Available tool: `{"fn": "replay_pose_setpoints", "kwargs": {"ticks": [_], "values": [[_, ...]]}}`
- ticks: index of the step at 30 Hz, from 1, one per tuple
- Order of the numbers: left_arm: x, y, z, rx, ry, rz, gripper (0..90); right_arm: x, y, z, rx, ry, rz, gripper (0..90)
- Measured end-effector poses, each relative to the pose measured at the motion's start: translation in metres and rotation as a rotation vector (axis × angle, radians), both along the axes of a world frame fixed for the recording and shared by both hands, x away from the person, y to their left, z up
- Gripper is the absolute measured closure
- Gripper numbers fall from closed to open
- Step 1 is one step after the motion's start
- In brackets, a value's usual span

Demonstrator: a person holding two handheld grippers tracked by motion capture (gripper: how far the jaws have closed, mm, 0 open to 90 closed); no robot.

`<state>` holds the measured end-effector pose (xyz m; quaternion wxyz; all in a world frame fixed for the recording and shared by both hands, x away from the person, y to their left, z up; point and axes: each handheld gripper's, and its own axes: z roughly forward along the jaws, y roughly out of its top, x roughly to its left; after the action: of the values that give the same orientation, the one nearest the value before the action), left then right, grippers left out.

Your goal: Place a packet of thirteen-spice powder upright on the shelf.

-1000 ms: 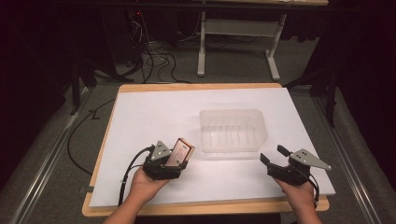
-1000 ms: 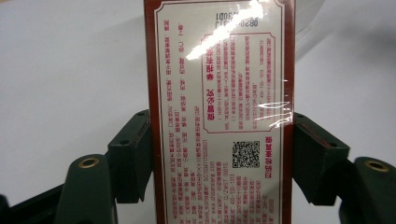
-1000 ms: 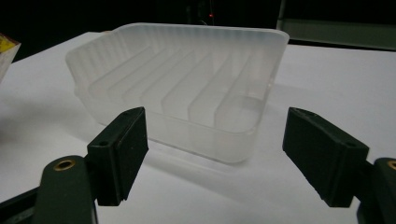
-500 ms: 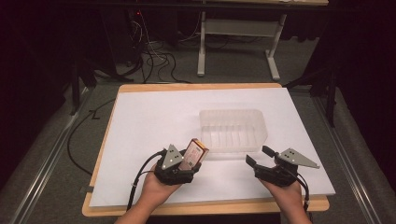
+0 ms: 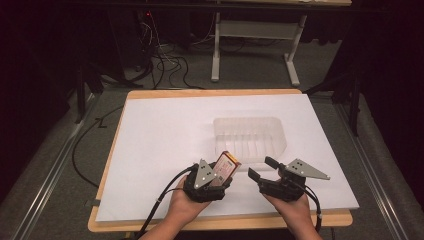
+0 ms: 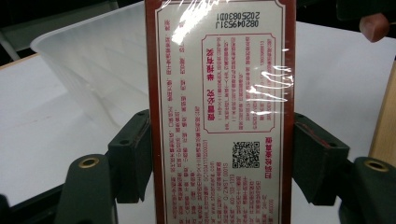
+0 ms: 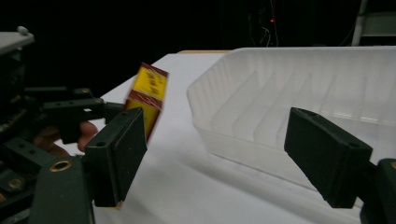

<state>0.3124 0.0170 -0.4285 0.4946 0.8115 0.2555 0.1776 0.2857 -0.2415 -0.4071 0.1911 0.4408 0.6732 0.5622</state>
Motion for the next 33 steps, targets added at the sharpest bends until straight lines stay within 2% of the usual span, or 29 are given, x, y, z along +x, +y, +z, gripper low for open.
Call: {"fn": "replay_pose_setpoints", "kwargs": {"ticks": [5, 14, 15, 18, 19, 20, 22, 33], "values": [[-0.002, -0.007, -0.002, 0.007, -0.004, -0.007, 32.2, 0.000, 0.008, 0.001, 0.013, 0.004, 0.024, 21.2], [-0.005, -0.010, -0.002, -0.021, 0.003, -0.025, 32.3, 0.003, 0.029, -0.001, -0.004, 0.020, 0.070, 23.8], [-0.006, -0.010, -0.002, -0.034, 0.000, -0.031, 32.2, 0.004, 0.032, -0.001, -0.010, 0.024, 0.072, 27.8], [-0.007, -0.010, -0.002, -0.046, -0.007, -0.039, 32.2, 0.004, 0.035, -0.002, -0.011, 0.027, 0.073, 32.0], [-0.008, -0.011, -0.002, -0.049, -0.017, -0.038, 32.2, 0.004, 0.036, -0.002, -0.001, 0.035, 0.078, 40.1], [-0.008, -0.011, -0.002, -0.049, -0.017, -0.038, 32.2, 0.004, 0.036, -0.002, -0.001, 0.035, 0.078, 40.1], [-0.009, -0.011, -0.002, -0.047, -0.020, -0.036, 32.2, 0.005, 0.035, -0.003, 0.024, 0.047, 0.090, 47.8], [-0.007, -0.011, -0.004, -0.040, -0.019, -0.026, 32.2, 0.005, 0.035, -0.004, 0.043, 0.073, 0.117, 60.9]]}}
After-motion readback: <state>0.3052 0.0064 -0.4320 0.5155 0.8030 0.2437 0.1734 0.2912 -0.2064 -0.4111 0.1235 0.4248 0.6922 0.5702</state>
